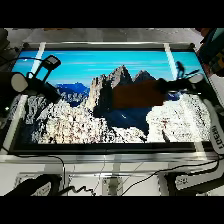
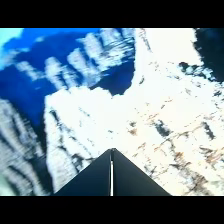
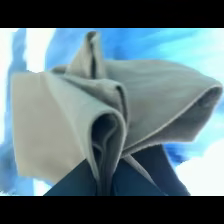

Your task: Fold the clothes and pants, and hang the long-sleeved shirts on hangers.

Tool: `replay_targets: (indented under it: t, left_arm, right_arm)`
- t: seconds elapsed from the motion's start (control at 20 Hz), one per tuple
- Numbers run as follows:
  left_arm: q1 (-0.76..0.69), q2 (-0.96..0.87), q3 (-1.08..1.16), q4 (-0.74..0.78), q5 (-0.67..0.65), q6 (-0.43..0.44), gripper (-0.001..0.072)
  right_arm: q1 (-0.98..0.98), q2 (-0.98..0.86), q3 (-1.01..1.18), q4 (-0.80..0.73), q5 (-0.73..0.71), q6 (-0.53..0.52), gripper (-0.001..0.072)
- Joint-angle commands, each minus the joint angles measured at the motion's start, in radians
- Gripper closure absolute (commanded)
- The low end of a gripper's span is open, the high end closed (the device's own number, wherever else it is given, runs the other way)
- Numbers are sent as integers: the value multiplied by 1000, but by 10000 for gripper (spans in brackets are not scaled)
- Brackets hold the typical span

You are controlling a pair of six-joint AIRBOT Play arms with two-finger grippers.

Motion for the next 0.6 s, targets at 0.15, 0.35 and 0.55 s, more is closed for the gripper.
replay_targets:
  t: [0.15, 0.35, 0.55]
  left_arm:
    - [1, 95, 0, 99, -27, -4, 693]
    - [1, 95, 0, 100, -27, -4, 693]
    - [1, 95, 0, 100, -27, -4, 693]
  right_arm:
    - [-418, 176, 9, -366, 116, 319, 700]
    - [-661, 225, 8, -435, 222, 358, 700]
    - [-808, 229, 8, -541, 376, 493, 700]
